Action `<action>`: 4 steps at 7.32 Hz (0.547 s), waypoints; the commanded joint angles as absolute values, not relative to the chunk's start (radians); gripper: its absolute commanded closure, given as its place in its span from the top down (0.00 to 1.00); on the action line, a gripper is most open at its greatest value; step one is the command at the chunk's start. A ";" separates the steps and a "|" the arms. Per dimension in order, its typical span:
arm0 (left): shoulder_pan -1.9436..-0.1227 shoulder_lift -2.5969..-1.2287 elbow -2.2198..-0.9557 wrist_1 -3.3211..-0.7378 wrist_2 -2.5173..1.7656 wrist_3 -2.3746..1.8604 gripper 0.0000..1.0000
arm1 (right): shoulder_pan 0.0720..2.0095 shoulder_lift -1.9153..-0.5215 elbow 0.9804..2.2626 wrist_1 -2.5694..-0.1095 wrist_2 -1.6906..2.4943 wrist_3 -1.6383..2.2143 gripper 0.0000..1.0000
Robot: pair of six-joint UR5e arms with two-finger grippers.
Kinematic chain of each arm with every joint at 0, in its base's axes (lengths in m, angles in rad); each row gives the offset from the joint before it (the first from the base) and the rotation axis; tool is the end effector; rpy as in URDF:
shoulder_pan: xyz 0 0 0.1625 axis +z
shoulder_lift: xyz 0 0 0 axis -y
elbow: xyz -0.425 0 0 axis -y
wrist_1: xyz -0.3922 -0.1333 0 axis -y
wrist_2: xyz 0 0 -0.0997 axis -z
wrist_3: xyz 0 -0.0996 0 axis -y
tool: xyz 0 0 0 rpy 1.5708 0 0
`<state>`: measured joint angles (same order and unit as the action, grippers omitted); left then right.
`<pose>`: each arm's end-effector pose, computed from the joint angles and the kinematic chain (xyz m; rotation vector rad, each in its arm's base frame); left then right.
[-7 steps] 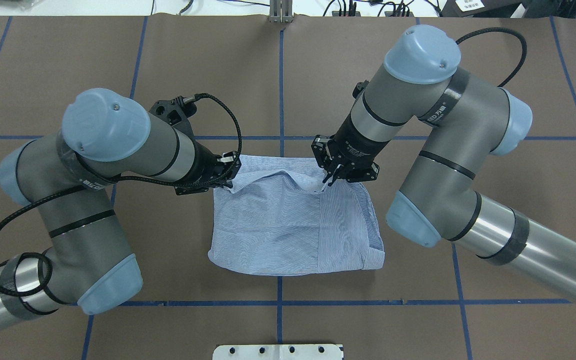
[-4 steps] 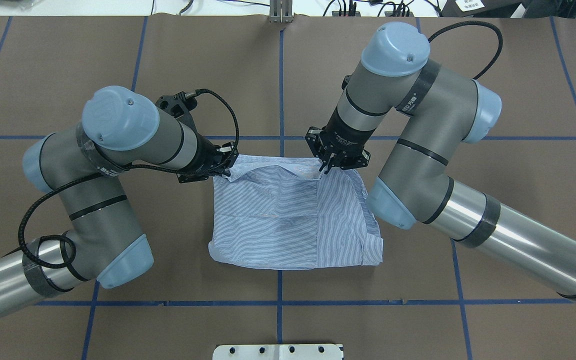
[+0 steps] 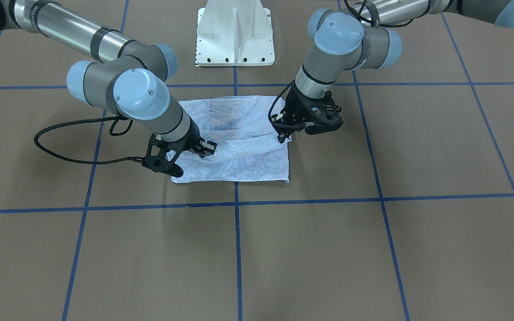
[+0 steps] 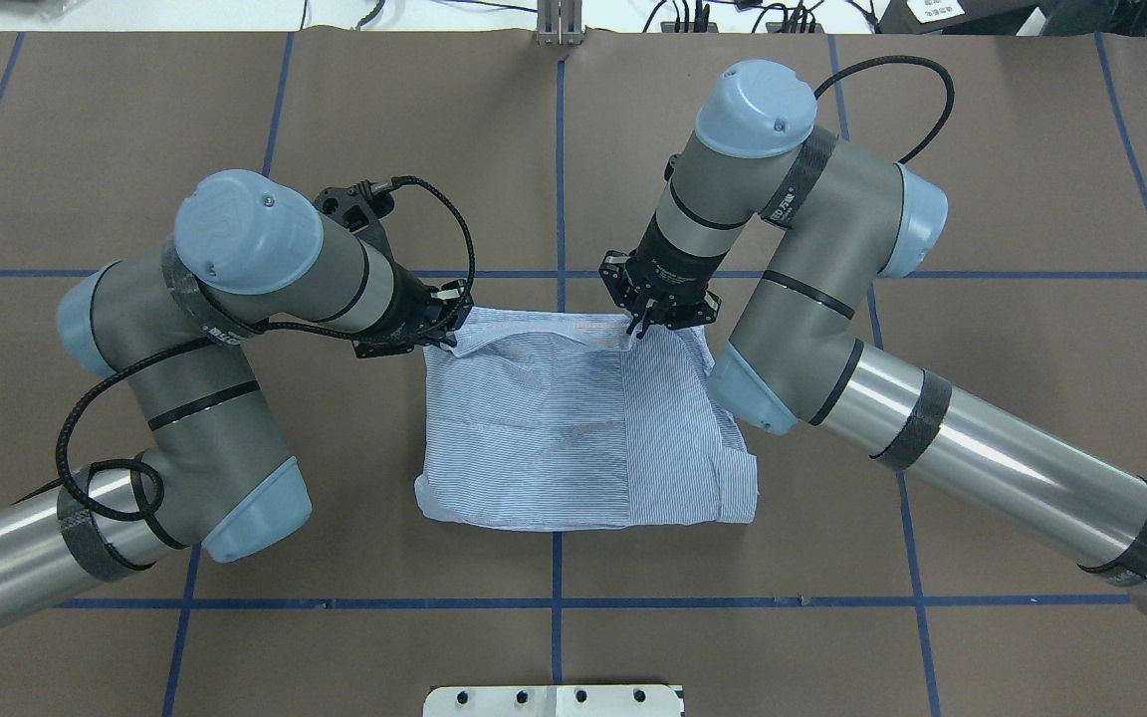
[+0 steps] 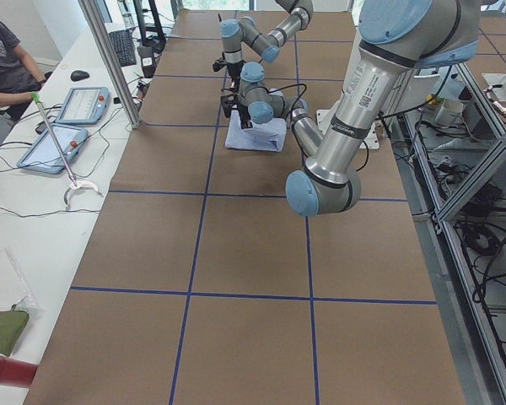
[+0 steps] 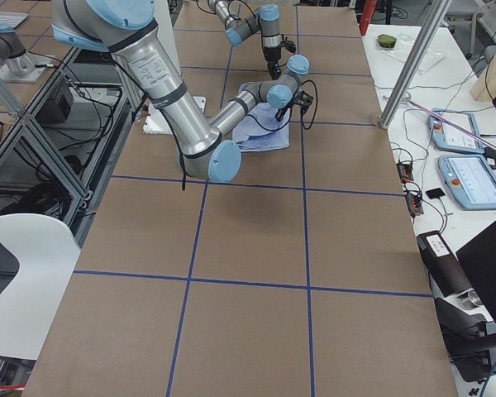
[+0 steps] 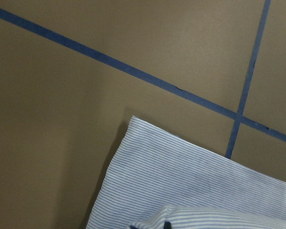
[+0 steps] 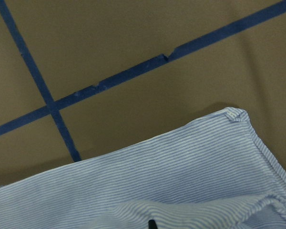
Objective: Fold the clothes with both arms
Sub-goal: 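Lay the folded edge down near the far edge with both grippers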
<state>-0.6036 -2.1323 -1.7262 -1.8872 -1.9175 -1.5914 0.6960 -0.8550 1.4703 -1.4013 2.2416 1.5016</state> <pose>0.4815 -0.4528 0.2269 -0.0080 1.0759 -0.3844 -0.5105 -0.5195 0.2416 -0.3083 -0.9385 0.3123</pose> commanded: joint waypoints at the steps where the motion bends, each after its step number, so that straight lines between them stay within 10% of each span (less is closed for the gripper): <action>1: -0.603 -2.158 -1.688 -1.904 -1.917 -1.598 0.27 | 0.696 -0.854 1.470 -1.391 2.247 1.503 0.23; 2: -0.603 -2.158 -1.687 -1.901 -1.914 -1.595 0.93 | 0.695 -0.853 1.470 -1.388 2.244 1.502 0.87; 4: -0.617 -2.151 -1.698 -1.893 -1.913 -1.598 0.99 | 0.718 -0.862 1.470 -1.367 2.249 1.484 1.00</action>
